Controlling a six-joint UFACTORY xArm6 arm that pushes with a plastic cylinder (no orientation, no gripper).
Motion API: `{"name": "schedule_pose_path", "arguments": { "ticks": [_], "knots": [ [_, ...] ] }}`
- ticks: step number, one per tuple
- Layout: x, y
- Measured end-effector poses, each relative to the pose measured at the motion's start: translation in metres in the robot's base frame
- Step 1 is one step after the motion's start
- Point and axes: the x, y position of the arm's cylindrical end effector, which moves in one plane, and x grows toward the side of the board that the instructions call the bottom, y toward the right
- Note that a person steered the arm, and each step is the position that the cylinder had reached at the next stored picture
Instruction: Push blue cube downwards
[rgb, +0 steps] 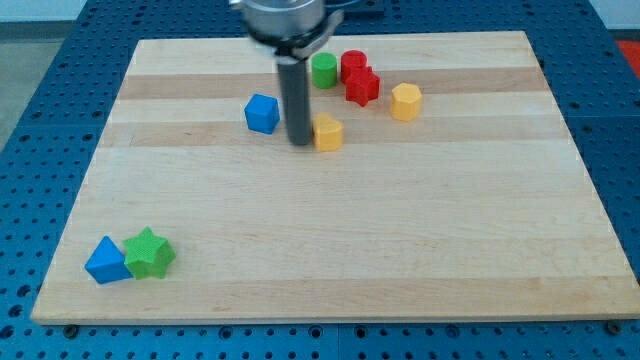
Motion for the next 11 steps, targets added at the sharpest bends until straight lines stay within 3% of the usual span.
{"name": "schedule_pose_path", "arguments": {
  "ticks": [1, 2, 3, 4, 5, 6, 7, 8, 10, 11],
  "knots": [
    [-0.045, 0.005],
    [-0.067, -0.033],
    [-0.048, -0.099],
    [-0.002, -0.135],
    [-0.019, -0.137],
    [-0.064, -0.113],
    [-0.071, -0.064],
    [-0.047, -0.058],
    [0.032, -0.157],
    [0.036, -0.158]
  ]
}}
